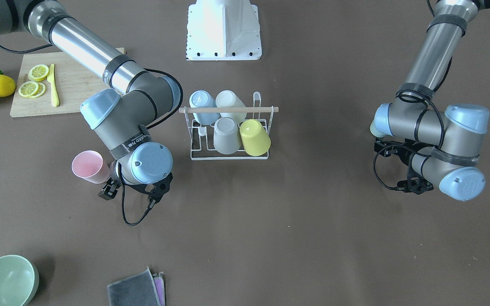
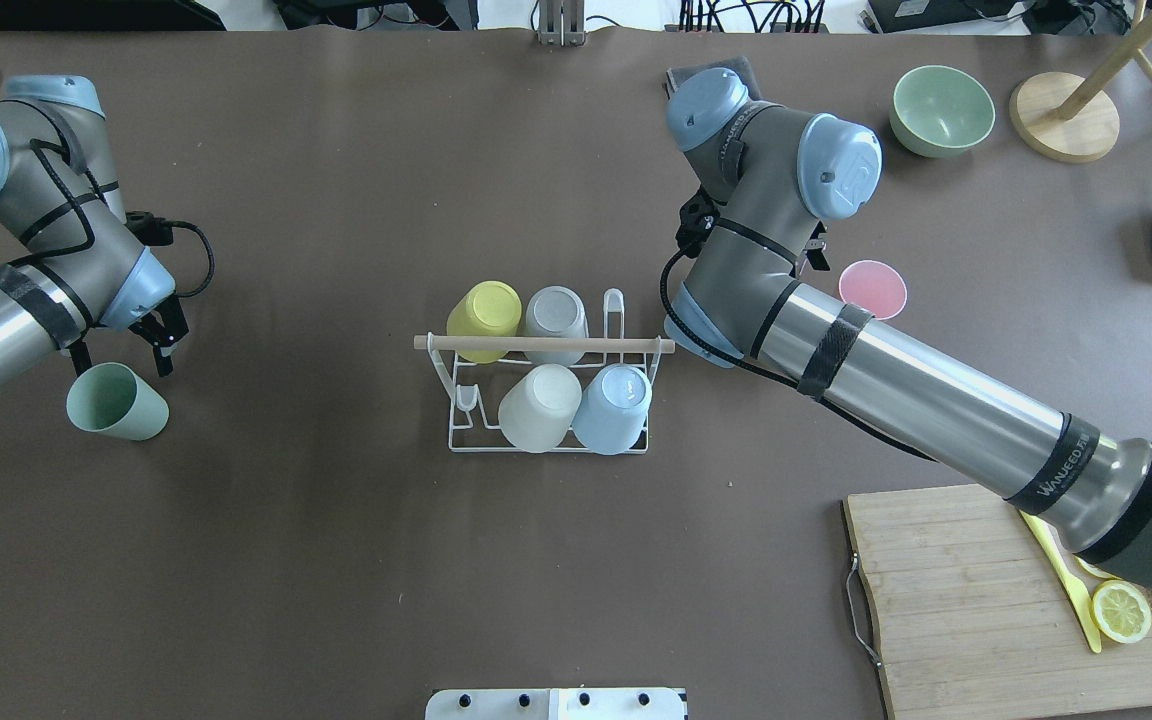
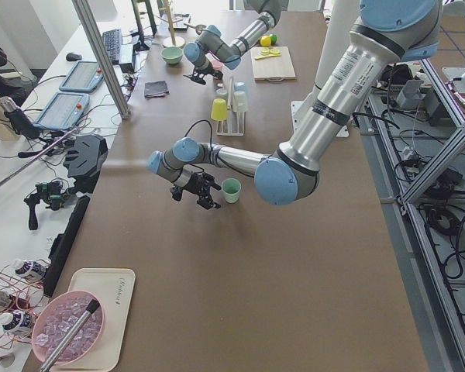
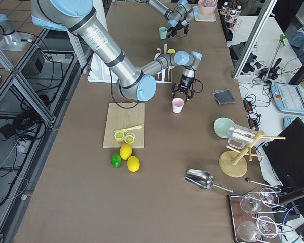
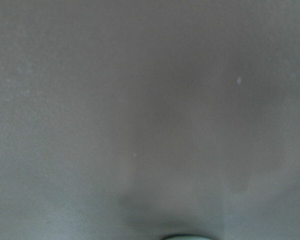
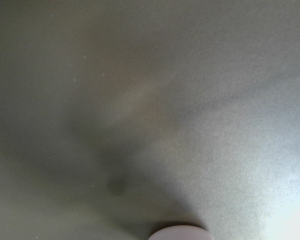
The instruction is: Place cup on cup holder
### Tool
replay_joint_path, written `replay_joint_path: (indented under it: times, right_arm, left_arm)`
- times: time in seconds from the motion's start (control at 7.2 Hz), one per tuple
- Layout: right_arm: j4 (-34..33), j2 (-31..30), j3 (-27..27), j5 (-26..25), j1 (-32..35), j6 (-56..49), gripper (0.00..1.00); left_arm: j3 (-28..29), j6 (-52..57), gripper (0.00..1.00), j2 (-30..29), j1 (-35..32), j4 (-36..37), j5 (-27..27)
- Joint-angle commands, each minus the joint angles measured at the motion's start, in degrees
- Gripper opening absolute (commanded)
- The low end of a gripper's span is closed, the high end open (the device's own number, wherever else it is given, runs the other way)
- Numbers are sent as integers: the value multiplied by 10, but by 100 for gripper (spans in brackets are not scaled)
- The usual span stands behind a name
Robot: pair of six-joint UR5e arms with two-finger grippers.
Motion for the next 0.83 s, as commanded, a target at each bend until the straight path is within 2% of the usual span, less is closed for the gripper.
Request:
replay_joint_path:
  times: [0.0,0.69]
  right_arm:
    - [-16,-2,-1,-38,-13,-24,100]
    - [-35,-7,-1,-87,-31,-52,100]
  left_arm:
    - [0,4,98,0,0,9,-7]
    - [0,4,98,1,14,24,-29]
